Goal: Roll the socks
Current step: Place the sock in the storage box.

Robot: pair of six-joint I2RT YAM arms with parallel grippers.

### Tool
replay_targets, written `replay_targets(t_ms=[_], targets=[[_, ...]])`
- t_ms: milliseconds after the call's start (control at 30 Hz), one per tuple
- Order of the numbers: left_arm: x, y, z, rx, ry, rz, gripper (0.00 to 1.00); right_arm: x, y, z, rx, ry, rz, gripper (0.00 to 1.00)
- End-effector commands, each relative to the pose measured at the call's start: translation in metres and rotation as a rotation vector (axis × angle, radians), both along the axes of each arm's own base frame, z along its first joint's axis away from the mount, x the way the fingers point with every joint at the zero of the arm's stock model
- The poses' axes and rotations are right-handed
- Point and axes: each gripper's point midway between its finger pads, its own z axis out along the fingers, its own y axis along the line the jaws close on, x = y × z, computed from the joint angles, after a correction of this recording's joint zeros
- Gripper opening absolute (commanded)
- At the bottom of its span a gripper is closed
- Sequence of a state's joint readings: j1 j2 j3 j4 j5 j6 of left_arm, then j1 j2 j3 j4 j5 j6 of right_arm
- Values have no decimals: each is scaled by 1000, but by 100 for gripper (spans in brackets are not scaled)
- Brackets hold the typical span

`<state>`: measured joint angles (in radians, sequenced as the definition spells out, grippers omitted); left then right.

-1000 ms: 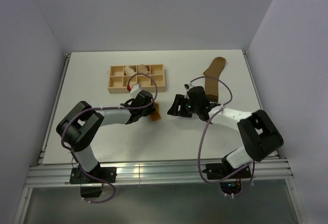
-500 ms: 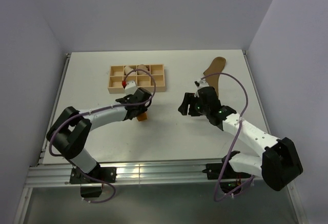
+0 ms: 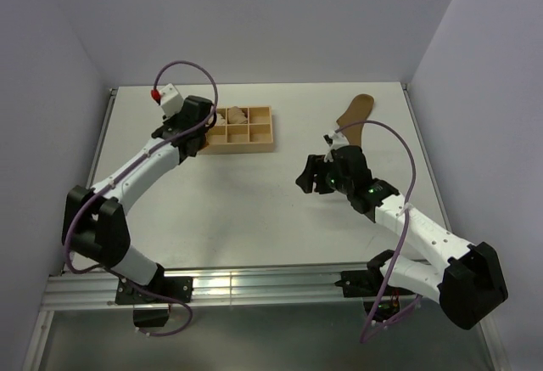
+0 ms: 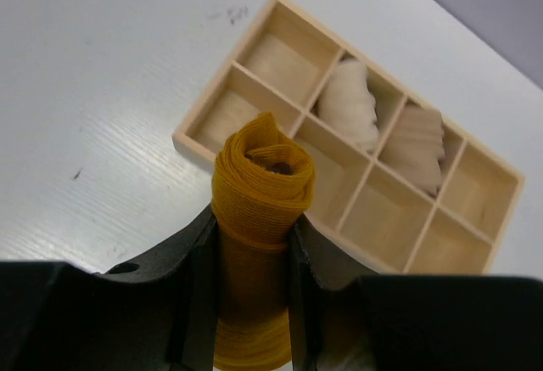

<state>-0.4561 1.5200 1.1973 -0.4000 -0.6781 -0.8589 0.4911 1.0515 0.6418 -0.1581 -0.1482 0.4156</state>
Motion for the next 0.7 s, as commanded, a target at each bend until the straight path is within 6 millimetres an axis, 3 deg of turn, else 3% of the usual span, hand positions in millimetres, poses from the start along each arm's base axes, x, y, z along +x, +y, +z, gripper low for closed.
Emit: replay_targets(t_ms=[0,33,233,333,667], targets=[[30,29,11,52,-42,130,0,2,5,13,28,-65,43,69],[34,40,10,66,-46,173,0,2,6,13,29,-67,48,69],[57,59,-12,115,-50,298,0,1,12,13,41,-72,88,68],[69,62,-23,104,-57,317,0,1,11,8,27,-69,94,68],[84,64,-31,121,-136,331,0,0,16,7,32,-78,131,68]])
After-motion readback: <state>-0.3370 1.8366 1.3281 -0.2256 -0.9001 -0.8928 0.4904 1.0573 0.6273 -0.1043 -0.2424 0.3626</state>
